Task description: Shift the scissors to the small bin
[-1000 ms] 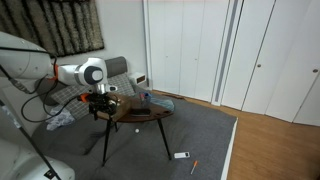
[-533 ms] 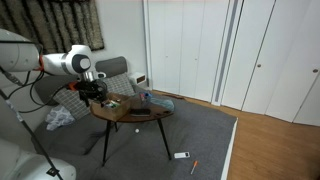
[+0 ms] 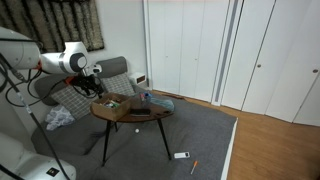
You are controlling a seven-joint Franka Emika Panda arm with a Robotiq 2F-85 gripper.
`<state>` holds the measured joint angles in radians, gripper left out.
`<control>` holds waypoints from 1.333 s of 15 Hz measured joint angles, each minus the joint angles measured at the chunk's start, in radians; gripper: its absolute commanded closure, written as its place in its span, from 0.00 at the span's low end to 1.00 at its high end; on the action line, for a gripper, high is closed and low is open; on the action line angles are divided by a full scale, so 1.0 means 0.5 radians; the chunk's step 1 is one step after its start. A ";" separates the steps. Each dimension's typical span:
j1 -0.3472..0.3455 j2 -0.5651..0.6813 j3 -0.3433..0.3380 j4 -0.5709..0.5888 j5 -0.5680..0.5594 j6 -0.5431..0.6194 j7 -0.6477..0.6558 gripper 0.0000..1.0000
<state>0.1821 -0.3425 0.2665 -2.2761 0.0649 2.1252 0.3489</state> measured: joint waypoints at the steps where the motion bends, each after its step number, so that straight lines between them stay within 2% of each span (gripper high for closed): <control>1: -0.001 0.007 0.010 0.001 -0.007 0.010 0.014 0.00; 7: -0.011 0.018 0.011 0.004 -0.014 0.029 0.044 0.00; 12: -0.037 0.131 0.037 0.004 -0.065 0.276 0.294 0.00; 15: -0.083 0.225 0.073 0.005 -0.235 0.410 0.519 0.00; 20: -0.121 0.346 0.091 0.008 -0.563 0.508 0.872 0.00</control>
<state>0.1216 -0.1696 0.3120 -2.2721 -0.2164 2.3793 0.7850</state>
